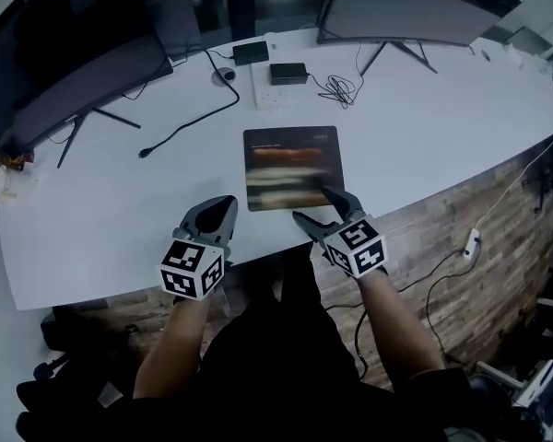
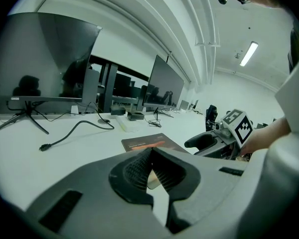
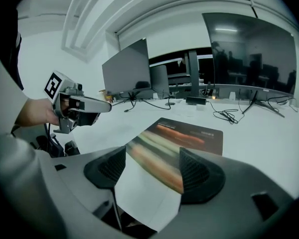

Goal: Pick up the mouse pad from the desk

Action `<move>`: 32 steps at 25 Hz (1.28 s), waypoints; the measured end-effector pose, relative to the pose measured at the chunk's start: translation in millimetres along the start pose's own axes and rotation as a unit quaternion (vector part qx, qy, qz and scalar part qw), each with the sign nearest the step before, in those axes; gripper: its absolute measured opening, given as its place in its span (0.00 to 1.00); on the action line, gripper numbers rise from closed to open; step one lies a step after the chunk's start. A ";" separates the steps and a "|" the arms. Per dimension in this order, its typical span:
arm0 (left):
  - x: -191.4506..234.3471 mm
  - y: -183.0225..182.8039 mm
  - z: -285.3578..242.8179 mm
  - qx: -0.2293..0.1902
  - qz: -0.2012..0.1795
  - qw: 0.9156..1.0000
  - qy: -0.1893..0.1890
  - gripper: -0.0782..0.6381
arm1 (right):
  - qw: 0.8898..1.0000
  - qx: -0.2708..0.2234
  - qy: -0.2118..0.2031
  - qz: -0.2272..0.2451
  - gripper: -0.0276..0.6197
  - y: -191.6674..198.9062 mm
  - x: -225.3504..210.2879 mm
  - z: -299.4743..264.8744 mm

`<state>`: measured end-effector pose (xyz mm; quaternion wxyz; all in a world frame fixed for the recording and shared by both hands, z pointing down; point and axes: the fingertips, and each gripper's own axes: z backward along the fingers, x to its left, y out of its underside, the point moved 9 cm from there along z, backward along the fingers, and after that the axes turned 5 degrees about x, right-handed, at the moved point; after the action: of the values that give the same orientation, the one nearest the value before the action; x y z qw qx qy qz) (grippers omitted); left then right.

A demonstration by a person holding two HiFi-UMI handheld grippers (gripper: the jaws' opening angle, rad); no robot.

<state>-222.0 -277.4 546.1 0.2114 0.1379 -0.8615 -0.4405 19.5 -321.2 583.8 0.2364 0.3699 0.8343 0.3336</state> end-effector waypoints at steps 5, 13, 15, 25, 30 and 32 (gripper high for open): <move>5.2 1.2 -17.0 0.005 0.003 1.000 0.001 0.12 | 1.000 0.017 0.016 0.014 0.60 -2.0 -12.9 -18.5; 10.6 -1.1 -37.8 0.010 0.018 1.000 -0.001 0.12 | 0.998 0.060 0.006 0.029 0.79 -7.5 -37.3 -51.7; 13.2 -2.5 -40.6 0.010 0.018 1.000 -0.003 0.12 | 0.997 0.071 0.001 0.029 0.81 -8.1 -41.2 -58.3; 29.5 -3.4 -41.8 0.003 0.033 0.999 -0.012 0.12 | 0.987 0.136 -0.008 0.083 0.88 -3.7 -41.4 -82.4; 35.5 -3.3 -43.6 -0.002 0.042 0.999 -0.019 0.12 | 0.987 0.136 -0.010 0.087 0.88 -4.5 -41.9 -83.6; 34.1 -3.1 -44.6 -0.003 0.043 0.999 -0.017 0.12 | 0.988 0.130 -0.010 0.087 0.88 -3.2 -42.0 -83.0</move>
<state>-229.9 -324.9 575.2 0.2154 0.0929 -0.8690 -0.4356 -9.3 -387.1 642.9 0.1646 0.4722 0.8326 0.2380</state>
